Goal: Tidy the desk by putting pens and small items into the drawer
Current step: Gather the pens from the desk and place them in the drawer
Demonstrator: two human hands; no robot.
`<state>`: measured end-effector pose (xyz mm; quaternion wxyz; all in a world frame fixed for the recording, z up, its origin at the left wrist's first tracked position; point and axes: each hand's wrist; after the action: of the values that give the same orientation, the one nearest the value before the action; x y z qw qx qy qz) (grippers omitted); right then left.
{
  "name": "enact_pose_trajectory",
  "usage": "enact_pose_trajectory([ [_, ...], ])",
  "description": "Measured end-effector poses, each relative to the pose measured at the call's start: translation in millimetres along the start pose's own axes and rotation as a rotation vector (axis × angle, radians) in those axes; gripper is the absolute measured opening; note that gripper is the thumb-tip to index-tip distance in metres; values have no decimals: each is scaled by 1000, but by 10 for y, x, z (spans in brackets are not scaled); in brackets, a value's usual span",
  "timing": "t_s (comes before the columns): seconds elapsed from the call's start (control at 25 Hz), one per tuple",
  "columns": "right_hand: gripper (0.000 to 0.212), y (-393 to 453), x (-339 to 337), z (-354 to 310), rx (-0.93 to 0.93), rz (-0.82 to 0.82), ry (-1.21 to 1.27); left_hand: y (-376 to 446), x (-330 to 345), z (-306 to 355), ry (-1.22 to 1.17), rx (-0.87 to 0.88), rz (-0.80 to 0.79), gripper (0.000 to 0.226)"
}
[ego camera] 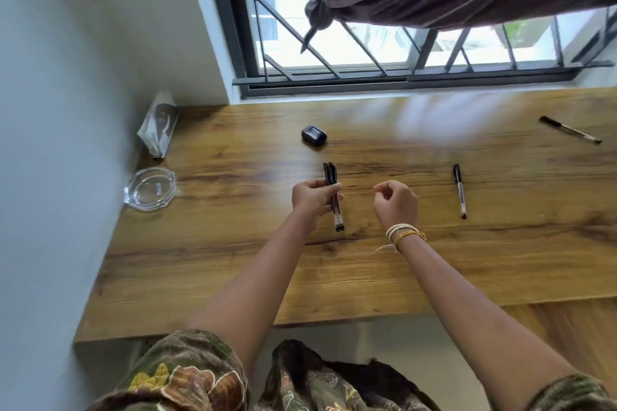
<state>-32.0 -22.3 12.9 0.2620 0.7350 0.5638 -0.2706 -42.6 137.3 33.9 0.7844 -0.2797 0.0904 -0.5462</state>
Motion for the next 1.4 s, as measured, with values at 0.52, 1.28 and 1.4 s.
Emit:
enact_pose_trajectory([
  [0.52, 40, 579, -723, 897, 201, 175, -68, 165, 1038, -241, 80, -56, -42, 25],
  [1.28, 11, 962, -1044, 926, 193, -202, 421, 236, 2052, -376, -91, -94, -111, 36],
  [1.4, 14, 1258, -1144, 1100, 170, -132, 327, 375, 2263, -351, -81, -84, -102, 39],
])
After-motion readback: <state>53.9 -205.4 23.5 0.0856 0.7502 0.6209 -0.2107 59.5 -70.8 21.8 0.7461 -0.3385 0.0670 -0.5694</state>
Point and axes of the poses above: each hand's wrist, its own y-axis towards the middle knuckle, its own x-axis out of the palm, z = x × y, and after that the axes turned 1 degree about y, right-handed
